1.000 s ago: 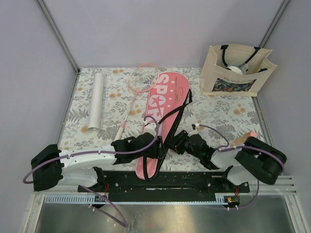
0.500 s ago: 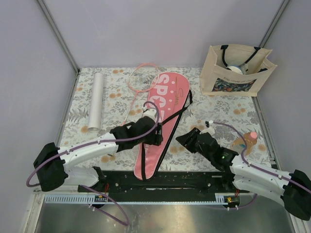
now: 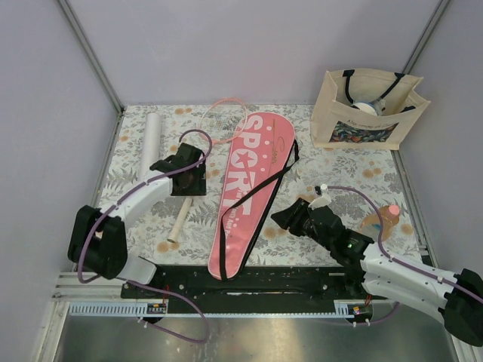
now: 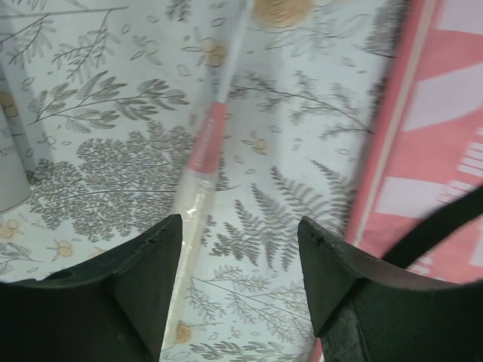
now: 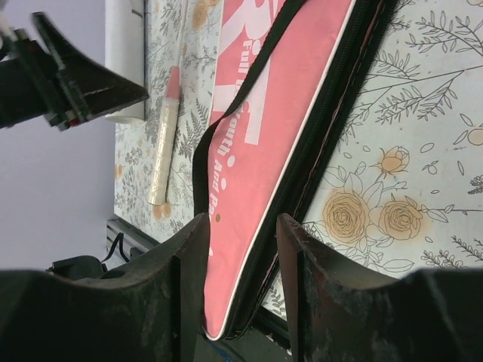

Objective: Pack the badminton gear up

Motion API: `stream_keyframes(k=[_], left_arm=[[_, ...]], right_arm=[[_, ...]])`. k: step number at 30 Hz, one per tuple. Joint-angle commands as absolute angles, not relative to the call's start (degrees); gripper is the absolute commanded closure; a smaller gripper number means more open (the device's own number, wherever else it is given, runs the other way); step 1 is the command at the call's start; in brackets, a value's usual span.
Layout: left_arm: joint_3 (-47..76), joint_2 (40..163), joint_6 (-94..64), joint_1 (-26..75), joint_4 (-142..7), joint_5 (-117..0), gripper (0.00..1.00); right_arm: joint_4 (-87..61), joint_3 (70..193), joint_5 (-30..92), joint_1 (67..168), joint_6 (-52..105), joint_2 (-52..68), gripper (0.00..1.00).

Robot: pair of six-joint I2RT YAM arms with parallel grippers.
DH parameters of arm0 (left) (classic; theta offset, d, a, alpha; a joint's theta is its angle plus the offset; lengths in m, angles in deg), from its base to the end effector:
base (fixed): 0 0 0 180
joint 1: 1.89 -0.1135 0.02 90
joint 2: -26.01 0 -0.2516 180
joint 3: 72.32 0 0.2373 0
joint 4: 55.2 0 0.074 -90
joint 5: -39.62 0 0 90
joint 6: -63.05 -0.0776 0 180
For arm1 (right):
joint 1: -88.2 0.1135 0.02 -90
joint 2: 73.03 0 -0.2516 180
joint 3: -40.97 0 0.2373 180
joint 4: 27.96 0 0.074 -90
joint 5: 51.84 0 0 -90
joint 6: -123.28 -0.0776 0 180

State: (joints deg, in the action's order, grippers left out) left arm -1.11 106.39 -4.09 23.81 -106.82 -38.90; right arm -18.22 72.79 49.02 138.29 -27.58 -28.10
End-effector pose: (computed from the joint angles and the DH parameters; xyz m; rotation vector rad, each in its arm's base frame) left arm 0.2639 -0.1099 0.1928 -0.0036 2.5976 -0.0403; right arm 0.1469 0.1528 0.1790 0.3323 2.0991 1.0456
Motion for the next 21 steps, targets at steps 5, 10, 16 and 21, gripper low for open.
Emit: stream_keyframes(k=[5,10,16,21], left_arm=[[3.06,114.6,-6.47,16.75,-110.28,-42.56,0.34],[1.66,118.2,-6.12,16.66,-108.87,-45.98,0.35],[0.34,119.18,-5.24,16.66,-109.04,-43.72,0.4],[0.34,118.91,-5.59,16.74,-109.57,-44.14,0.42]], right_arm=[[-19.02,71.97,47.74,138.04,-24.28,-32.42,0.5],[-18.67,72.06,48.53,138.04,-23.06,-34.71,0.49],[-17.35,72.5,48.1,138.04,-22.09,-36.2,0.49],[-17.26,70.39,47.39,138.04,-23.31,-37.69,0.49]])
